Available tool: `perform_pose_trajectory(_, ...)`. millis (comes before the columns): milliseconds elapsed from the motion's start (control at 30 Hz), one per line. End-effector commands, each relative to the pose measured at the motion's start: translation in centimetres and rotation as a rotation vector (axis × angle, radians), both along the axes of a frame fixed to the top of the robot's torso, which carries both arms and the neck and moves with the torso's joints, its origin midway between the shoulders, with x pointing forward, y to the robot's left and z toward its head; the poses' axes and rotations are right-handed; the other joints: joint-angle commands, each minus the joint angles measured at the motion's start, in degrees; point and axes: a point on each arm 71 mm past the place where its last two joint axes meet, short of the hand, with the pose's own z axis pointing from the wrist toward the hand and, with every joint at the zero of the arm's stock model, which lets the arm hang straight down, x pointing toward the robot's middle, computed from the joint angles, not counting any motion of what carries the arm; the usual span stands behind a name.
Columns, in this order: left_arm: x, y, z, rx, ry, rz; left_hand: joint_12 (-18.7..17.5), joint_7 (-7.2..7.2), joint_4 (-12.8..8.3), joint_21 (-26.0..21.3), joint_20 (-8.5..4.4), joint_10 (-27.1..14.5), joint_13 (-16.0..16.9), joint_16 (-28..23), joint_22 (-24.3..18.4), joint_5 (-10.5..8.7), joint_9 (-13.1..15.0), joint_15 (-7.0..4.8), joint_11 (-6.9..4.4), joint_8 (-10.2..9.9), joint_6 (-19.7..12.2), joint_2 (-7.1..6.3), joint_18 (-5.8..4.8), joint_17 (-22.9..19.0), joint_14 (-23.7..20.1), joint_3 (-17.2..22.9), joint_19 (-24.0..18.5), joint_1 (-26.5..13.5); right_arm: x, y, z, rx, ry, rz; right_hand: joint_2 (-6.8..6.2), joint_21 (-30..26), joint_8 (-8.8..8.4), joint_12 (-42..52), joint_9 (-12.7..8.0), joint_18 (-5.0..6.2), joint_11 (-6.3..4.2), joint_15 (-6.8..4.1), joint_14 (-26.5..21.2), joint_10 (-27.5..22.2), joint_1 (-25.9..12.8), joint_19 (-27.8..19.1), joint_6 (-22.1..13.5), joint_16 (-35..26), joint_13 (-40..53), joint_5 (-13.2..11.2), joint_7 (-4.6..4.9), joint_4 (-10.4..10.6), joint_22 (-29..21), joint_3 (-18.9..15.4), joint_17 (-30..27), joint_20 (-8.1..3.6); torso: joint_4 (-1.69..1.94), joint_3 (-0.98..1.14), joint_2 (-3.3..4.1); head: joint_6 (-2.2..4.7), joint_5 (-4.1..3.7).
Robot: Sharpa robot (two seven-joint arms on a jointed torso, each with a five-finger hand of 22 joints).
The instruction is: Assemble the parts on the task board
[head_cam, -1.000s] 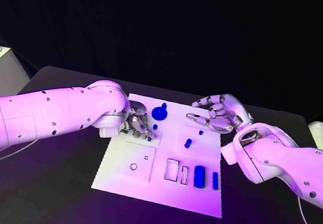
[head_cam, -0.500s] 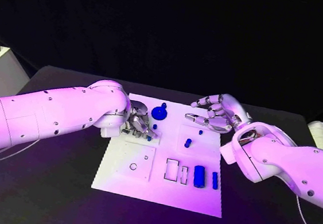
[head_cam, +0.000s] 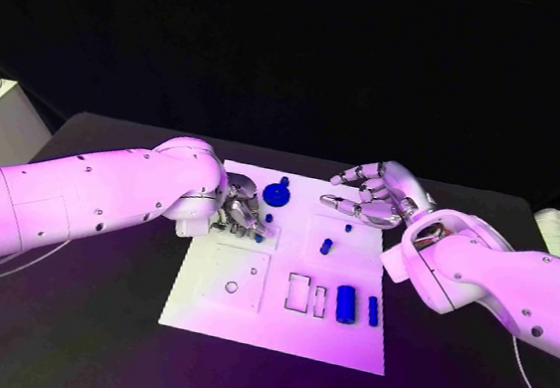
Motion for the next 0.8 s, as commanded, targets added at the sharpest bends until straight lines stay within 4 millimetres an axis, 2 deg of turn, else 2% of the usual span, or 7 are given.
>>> perform_pose_trajectory(33, -0.1, -0.1, 0.0, -0.010, 0.016, -0.004, 0.24, -0.21, -0.01, 0.34, -0.27, -0.23, -0.13, 0.34, 0.19, 0.22, 0.47, -0.38, -0.31, 0.48, -0.44, 0.27, -0.69, 2.42, 0.01, 1.23, -0.15, 1.45, 0.0, 0.1, -0.1, -0.011, 0.005, 0.017, -0.07, 0.13, 0.27, -0.33, 0.00, -0.83, -0.09, 0.16, 5.79, -0.48, -0.50, 6.10, 0.42, 0.08, 6.88, -0.27, 0.06, -0.03, 15.06, -0.29, 14.38, 0.01, 0.01, -0.01, -0.02, -0.06, -0.06)
perform_pose_trajectory(167, -0.1, 0.0, 0.0, -0.017, 0.022, 0.002, 0.19, -0.62, -0.65, 0.68, -0.55, -0.31, -0.59, 0.64, 0.66, 0.25, 2.74, -0.77, -0.70, 1.63, -0.92, 0.06, -0.74, 2.86, 0.24, 7.82, -0.01, 6.52, 0.0, 0.1, -0.1, -0.013, 0.009, 0.018, -0.05, 0.13, 0.28, -0.31, 0.00, -0.83, -0.10, 0.16, 5.78, -0.46, -0.49, 6.10, 0.43, 0.07, 6.89, -0.26, 0.06, -0.04, 15.06, -0.28, 14.33, 0.01, -0.01, 0.00, -0.03, -0.04, -0.07)
perform_pose_trajectory(267, -0.1, 0.1, 0.0, -0.021, 0.020, 0.006, 0.13, -0.74, -1.24, 0.97, -0.72, -0.19, -0.96, 0.79, 1.04, 0.24, 4.81, -0.88, -0.84, 2.93, -1.45, -1.33, -0.81, 3.03, 0.32, 13.53, 0.11, 8.58, 0.0, 0.1, -0.2, -0.014, 0.011, 0.019, 0.00, 0.13, 0.29, -0.32, 0.00, -0.83, -0.10, 0.16, 5.79, -0.47, -0.46, 6.10, 0.43, 0.08, 6.88, -0.22, 0.05, -0.06, 15.06, -0.25, 14.37, 0.01, 0.02, -0.02, -0.04, -0.08, -0.12)
perform_pose_trajectory(367, -0.1, 0.2, 0.1, -0.025, 0.015, 0.012, 0.50, -0.75, -1.56, 1.37, -0.75, 0.23, -1.17, 1.04, 1.55, 0.02, 7.31, -0.85, -0.85, 4.44, -2.00, -3.48, -0.89, 3.39, 0.51, 19.40, 0.29, 7.86, 0.0, 0.1, -0.2, -0.014, 0.012, 0.020, 0.00, 0.13, 0.29, -0.32, 0.00, -0.83, -0.10, 0.16, 5.79, -0.47, -0.46, 6.10, 0.43, 0.08, 6.88, -0.22, 0.05, -0.06, 15.06, -0.25, 14.37, 0.01, 0.03, 0.00, -0.03, -0.11, -0.12)
perform_pose_trajectory(567, -0.1, 0.7, 0.3, -0.047, 0.000, 0.042, 1.16, -0.90, -2.25, 1.55, -0.80, 0.78, -0.84, 1.41, 1.70, -0.03, 8.54, -0.96, -0.97, 5.09, -2.02, -4.39, -0.91, 4.12, 0.92, 22.05, 0.32, 7.13, 0.0, 0.0, -0.2, -0.015, 0.013, 0.018, 0.00, 0.13, 0.29, -0.32, 0.00, -0.83, -0.10, 0.16, 5.79, -0.47, -0.46, 6.10, 0.43, 0.08, 6.88, -0.22, 0.05, -0.06, 15.06, -0.25, 14.37, 0.01, 0.09, 0.01, -0.01, -0.10, -0.16)
perform_pose_trajectory(800, -0.1, 1.7, 0.7, -0.063, -0.017, 0.075, 2.43, -1.05, -2.81, 1.90, -0.89, 1.86, 0.50, 1.87, 2.28, -0.03, 9.18, -1.07, -1.13, 5.38, -1.86, -5.00, -1.02, 5.09, 1.46, 23.36, 0.71, 6.60, 0.0, -0.2, -0.2, -0.016, 0.013, 0.015, 0.06, 0.13, 0.31, -0.37, -0.01, -0.83, -0.11, 0.15, 5.77, -0.52, -0.44, 6.10, 0.44, 0.06, 6.82, -0.11, 0.04, -0.08, 15.06, -0.21, 14.31, 0.00, 0.16, 0.05, -0.07, -0.25, -0.24)
